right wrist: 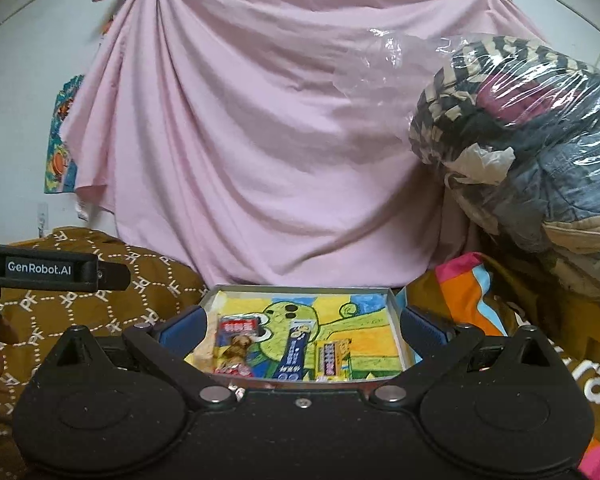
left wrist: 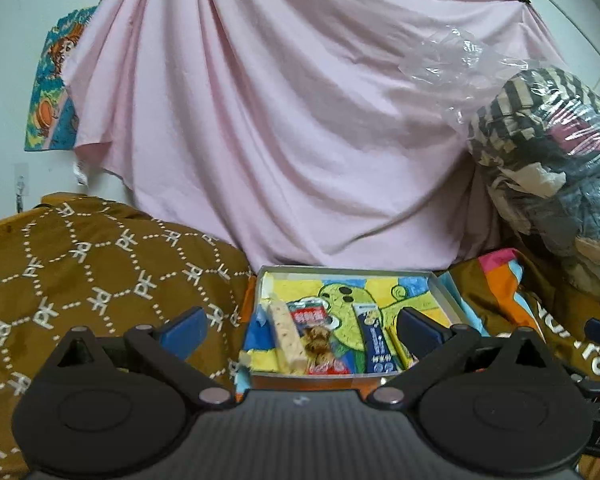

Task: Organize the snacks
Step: 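Lift both tools back from the tray toward the remaining snacks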

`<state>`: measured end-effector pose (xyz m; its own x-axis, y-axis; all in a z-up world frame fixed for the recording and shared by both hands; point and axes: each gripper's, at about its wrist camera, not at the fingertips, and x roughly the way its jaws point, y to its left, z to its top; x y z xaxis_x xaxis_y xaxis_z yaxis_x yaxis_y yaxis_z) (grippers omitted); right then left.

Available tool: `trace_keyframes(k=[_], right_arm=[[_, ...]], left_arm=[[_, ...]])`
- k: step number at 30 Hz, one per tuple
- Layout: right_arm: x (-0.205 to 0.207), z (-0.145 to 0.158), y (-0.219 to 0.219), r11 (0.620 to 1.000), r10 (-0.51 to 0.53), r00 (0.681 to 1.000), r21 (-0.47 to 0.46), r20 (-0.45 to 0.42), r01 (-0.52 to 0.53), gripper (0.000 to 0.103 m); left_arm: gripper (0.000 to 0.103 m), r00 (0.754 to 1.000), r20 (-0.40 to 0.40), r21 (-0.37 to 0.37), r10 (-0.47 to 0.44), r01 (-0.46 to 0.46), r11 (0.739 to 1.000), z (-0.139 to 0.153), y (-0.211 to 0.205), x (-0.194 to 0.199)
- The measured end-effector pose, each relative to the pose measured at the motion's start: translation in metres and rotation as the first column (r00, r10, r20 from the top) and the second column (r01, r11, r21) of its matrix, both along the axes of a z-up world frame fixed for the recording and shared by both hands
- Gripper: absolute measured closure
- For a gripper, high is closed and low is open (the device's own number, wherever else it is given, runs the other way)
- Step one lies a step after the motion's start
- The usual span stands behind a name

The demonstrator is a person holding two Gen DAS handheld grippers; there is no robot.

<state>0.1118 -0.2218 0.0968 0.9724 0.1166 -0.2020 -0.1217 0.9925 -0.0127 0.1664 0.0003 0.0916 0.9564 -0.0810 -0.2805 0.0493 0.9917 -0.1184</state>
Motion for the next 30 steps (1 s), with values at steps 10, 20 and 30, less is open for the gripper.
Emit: trace_keyframes(k=[10,20,30], right_arm=[[-0.055,-0.013,0.0,1.0,-0.006,0.999,0.006,-0.046,0.006,0.001],[-0.086,-0.047,0.01,1.0,0.023,0.986,0.001,-0.166,-0.023,0.001],[-0.081,-0.067,0.015,0.999,0.038,0.965,-0.004,-0.259,-0.041,0.001]], left_arm=[[0.0,0.999,-0.035,0.049,0.013,-0.011,0.999,-0.015,0.011,-0.056],[0.0,0.989,-0.144,0.126,0.028,-0.01,0.992,-0.047,0.016,-0.087],[0.0,0.969,-0.244,0.162,0.045,-0.005,0.987,-0.077,0.019,-0.09]])
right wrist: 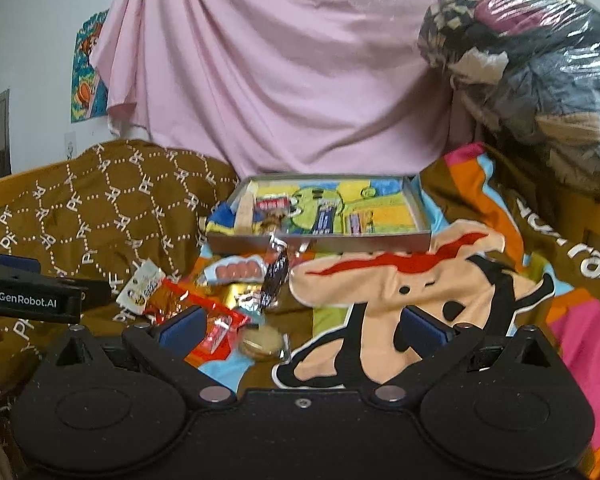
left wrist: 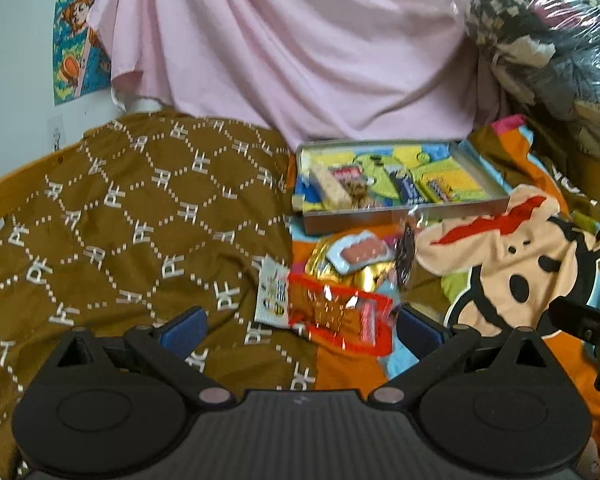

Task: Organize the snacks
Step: 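Lift both tools back from the tray toward the remaining snacks, then grasp the white-and-red spicy strip pack with the left tool while the right tool grasps the wrapped round cookie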

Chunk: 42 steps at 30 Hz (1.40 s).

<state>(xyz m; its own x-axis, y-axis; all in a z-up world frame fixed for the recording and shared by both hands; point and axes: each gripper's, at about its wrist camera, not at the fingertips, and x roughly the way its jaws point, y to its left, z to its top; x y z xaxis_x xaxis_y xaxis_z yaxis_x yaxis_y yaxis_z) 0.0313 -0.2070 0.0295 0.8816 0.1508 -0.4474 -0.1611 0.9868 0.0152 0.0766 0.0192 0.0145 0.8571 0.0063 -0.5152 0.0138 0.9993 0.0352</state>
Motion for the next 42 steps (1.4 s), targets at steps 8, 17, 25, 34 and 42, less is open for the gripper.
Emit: trace_keyframes(k=[8,17,25,34,42], right_arm=[[0.011,-0.02,0.006,0.999,0.03,0.995,-0.012,-0.094,-0.032,0.001],[0.021,-0.032,0.008,0.999,0.041,0.99,-0.008,-0.137,-0.043,0.001],[0.033,-0.041,0.01,0.998,0.06,0.985,-0.014,-0.161,-0.063,0.001],[0.061,-0.062,0.01,0.996,0.088,0.981,-0.003,-0.172,-0.09,0.001],[0.111,-0.077,0.007,0.981,0.176,0.939,0.137,-0.294,-0.14,0.001]], left_arm=[[0.0,0.997,-0.071,0.015,0.02,-0.019,1.0,-0.018,0.005,0.007],[0.0,0.992,-0.126,0.022,0.02,-0.017,1.0,-0.028,0.009,0.017],[0.0,0.988,-0.155,0.02,0.023,-0.02,1.0,-0.034,0.013,0.03],[0.0,0.99,-0.143,0.001,0.004,-0.004,1.0,-0.036,0.024,0.059],[0.0,0.989,-0.139,-0.049,-0.058,0.051,0.997,-0.044,0.031,0.095]])
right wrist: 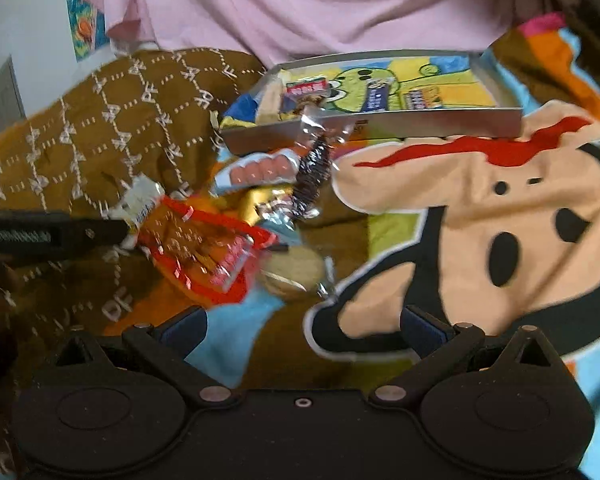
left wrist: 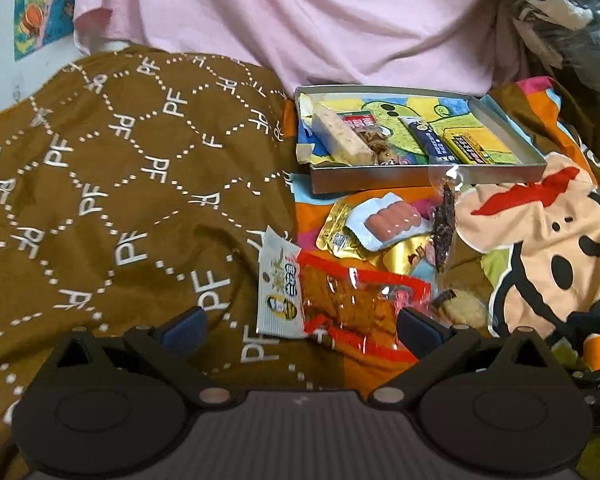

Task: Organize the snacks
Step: 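Grasp the white-and-red spicy strip pack with the left tool while the right tool grasps the wrapped round cookie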

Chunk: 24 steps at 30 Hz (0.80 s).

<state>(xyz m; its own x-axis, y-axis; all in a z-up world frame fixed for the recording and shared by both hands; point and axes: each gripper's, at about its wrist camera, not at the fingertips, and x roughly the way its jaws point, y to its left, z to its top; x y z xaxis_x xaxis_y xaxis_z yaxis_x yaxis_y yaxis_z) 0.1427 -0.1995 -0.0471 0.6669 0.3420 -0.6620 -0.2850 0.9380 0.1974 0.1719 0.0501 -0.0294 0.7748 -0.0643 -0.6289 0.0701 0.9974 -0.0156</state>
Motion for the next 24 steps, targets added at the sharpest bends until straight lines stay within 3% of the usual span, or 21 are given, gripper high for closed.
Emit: trace_keyframes(k=[9,14,20,24], right_arm=[[0.047,-0.023,0.019,0.999,0.05,0.998,-0.01,-0.043,-0.05,0.004],[0.071,-0.04,0.02,1.0,0.018,0.996,0.005,-0.084,-0.018,0.011],[0.07,-0.043,0.022,1.0,0.021,0.997,-0.009,-0.073,-0.021,0.035],[0.066,-0.042,0.026,0.999,0.023,0.998,-0.045,-0.055,-0.026,0.044]], left_arm=[[0.0,0.996,-0.079,-0.165,0.036,-0.049,0.985,-0.018,0.024,0.034],[0.004,0.995,-0.097,-0.316,0.035,-0.064,0.947,-0.022,0.037,0.037],[0.025,0.99,-0.141,-0.358,0.026,-0.076,0.931,-0.028,0.041,0.041],[0.044,0.986,-0.164,-0.383,0.019,-0.082,0.92,-0.03,0.04,0.04]])
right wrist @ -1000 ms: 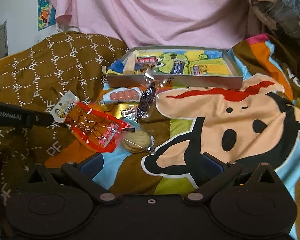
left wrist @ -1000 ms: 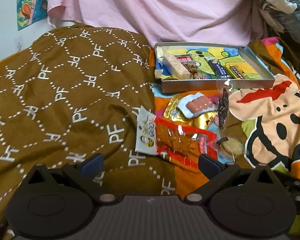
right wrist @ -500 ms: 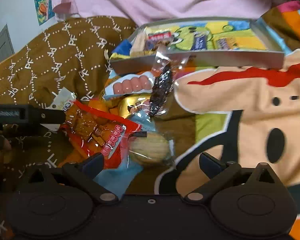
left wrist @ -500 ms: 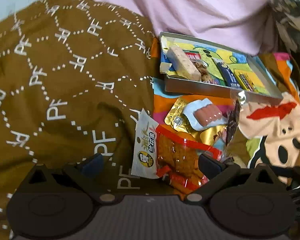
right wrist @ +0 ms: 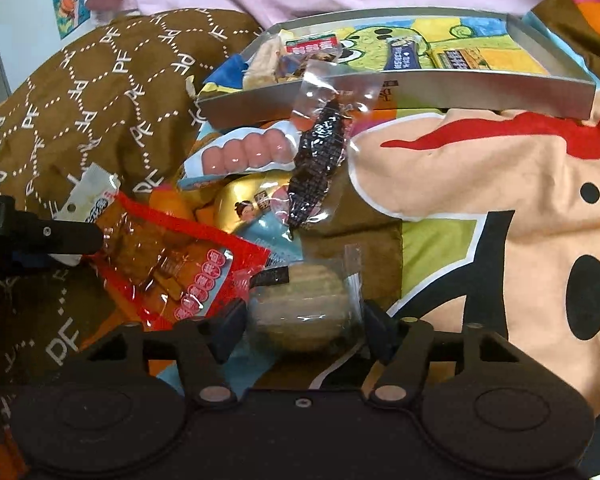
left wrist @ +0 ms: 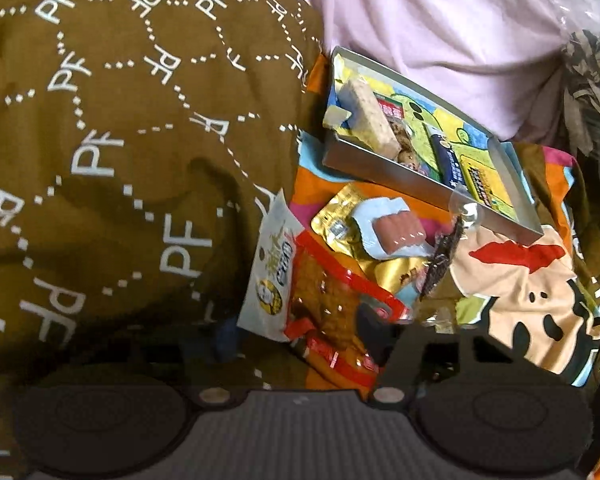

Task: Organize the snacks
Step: 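Grasp the white-and-red spicy strip pack with the left tool while the right tool grasps the wrapped round cookie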

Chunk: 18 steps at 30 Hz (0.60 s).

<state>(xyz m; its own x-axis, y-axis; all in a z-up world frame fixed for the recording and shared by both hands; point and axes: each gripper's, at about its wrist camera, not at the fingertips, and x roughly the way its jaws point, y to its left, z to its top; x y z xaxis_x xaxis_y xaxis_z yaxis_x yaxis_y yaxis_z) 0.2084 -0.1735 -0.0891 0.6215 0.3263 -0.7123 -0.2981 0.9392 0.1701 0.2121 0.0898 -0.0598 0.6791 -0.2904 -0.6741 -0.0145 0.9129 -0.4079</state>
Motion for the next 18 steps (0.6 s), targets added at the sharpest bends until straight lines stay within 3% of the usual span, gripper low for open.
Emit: trace_keyframes(k=[4,8,11,13,18], right_arm=[[-0.006,0.004,-0.004,1.0,-0.017,1.0,-0.015,0.003,0.017,0.047],[-0.017,0.011,-0.01,0.997,-0.035,0.999,-0.069,0.017,0.036,0.047],[-0.023,0.016,-0.02,0.997,-0.06,0.998,-0.047,0.006,0.06,0.047],[-0.024,0.017,-0.026,0.997,-0.073,0.997,-0.028,-0.003,0.073,0.047],[-0.025,0.016,-0.025,0.997,-0.07,0.998,-0.024,0.001,0.07,0.047]], left_arm=[[0.059,1.0,0.03,0.001,0.002,-0.002,1.0,0.003,0.001,-0.004],[0.059,0.997,0.073,-0.005,-0.026,0.026,1.0,0.006,-0.003,-0.006],[0.055,0.993,0.112,-0.015,-0.045,0.047,0.999,0.007,-0.007,-0.005],[0.045,0.991,0.126,-0.052,-0.049,0.056,0.997,0.005,-0.008,-0.002],[0.041,0.991,0.126,-0.081,-0.035,0.045,0.996,-0.007,-0.008,0.012]])
